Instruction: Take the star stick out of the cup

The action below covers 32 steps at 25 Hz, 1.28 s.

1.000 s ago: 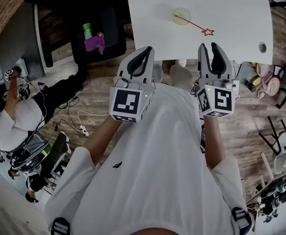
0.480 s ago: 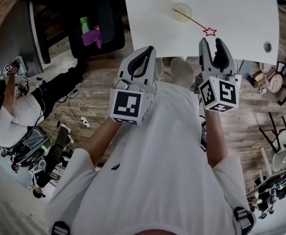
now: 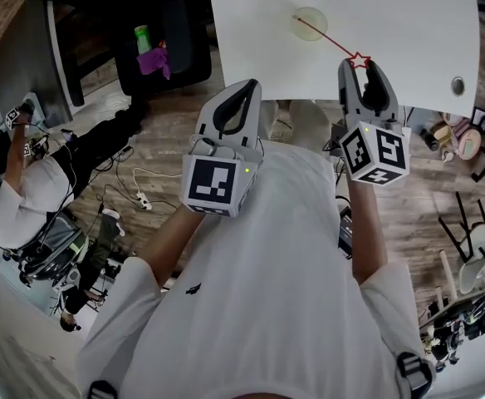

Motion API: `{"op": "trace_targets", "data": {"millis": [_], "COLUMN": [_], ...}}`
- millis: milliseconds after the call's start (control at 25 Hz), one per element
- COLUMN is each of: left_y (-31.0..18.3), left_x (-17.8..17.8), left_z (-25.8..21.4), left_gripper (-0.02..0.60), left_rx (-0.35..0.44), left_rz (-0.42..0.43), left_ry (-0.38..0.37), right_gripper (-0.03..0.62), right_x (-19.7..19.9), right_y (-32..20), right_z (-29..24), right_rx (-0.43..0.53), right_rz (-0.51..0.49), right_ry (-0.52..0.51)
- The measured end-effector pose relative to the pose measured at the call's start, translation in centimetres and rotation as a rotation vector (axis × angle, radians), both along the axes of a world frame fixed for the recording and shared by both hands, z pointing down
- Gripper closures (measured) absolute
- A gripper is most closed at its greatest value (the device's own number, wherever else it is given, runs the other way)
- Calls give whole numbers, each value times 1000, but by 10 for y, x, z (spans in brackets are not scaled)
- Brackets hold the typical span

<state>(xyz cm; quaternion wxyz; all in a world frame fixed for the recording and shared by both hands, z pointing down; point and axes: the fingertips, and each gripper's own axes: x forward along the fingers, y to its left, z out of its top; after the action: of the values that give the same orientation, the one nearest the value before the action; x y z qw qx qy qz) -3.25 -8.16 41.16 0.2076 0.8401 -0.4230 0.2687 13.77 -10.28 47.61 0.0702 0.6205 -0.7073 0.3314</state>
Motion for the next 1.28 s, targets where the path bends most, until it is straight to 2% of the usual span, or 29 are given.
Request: {"op": "trace_targets", "data": {"millis": [160, 440, 600, 1280], "left_y": [-1, -1, 1, 7], "left_x": [-1, -6, -6, -21], "left_z": [0, 6, 10, -10], "left_gripper": [586, 586, 586, 586], "left_rx": [21, 15, 9, 69], "left_rz": [-8, -28, -24, -46], "left_ry": [-6, -16, -15, 35], "right_gripper": [412, 539, 571, 574], "right_x": [4, -1, -4, -24], "right_y": [-4, -11, -11, 3], "right_z": [3, 4, 0, -38], "right_rx": [0, 29, 48, 115], "right_rz": [-13, -48, -65, -99], "right_ry": [14, 5, 28, 107]}}
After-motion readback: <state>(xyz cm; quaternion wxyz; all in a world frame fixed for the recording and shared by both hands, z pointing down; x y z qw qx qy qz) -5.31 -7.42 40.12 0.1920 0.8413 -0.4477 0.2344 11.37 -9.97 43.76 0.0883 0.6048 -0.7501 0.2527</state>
